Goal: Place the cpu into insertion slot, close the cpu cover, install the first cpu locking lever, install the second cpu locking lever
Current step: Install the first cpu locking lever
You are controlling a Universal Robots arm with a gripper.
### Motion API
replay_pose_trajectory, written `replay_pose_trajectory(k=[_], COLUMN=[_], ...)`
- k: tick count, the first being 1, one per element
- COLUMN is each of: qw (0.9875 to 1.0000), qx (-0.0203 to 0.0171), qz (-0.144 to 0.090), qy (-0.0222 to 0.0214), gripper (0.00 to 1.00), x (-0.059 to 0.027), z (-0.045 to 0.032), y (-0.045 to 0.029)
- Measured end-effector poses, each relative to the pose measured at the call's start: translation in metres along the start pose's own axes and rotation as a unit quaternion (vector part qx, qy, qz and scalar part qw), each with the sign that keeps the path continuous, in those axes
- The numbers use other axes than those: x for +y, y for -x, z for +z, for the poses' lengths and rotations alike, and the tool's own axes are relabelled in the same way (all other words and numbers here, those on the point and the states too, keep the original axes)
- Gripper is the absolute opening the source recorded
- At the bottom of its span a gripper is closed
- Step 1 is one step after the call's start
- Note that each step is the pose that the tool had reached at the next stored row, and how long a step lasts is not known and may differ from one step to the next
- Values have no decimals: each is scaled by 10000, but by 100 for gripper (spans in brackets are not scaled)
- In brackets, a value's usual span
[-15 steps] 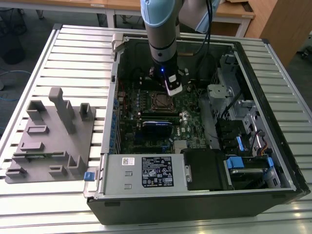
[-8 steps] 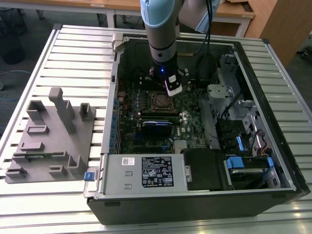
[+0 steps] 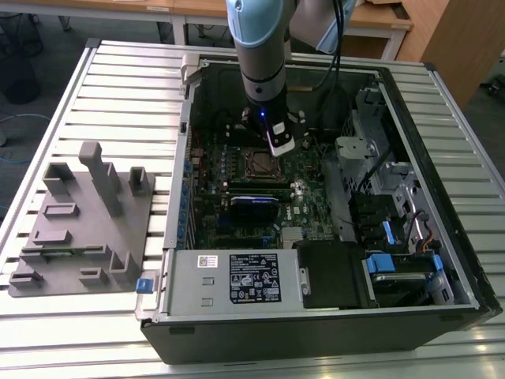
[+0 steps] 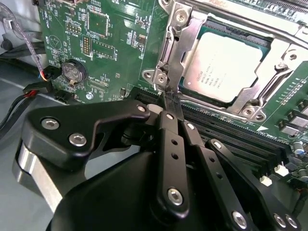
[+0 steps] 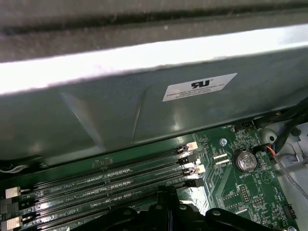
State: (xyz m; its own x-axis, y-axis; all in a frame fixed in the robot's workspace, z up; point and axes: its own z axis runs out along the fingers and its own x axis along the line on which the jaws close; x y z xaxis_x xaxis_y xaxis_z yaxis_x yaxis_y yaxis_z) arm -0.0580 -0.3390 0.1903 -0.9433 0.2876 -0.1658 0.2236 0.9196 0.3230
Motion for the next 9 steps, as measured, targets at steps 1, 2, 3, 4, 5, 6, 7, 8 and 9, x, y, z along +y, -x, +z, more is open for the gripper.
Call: replay_pose_trajectory(k=[1,2,3,4,5,6,7,8,9], qw=[10000,10000,10000,10000,10000,10000,10000,10000,10000], qx=[1,1,0,-2,-6,-9,-12,-14,-15], qz=[0,0,0,0,-1,-1,-1,-2,-2], qy=[2,2,3,3,4,6,9,12,16], gripper=[10,10,10,10,10,10,10,10,10], x=[-3,-9,-18,-26,-31,-35,-39,-41,-44], z=[0,-1,-2,-2,0,3,4,6,8], y=[1,3,5,6,7,6,5,5,4])
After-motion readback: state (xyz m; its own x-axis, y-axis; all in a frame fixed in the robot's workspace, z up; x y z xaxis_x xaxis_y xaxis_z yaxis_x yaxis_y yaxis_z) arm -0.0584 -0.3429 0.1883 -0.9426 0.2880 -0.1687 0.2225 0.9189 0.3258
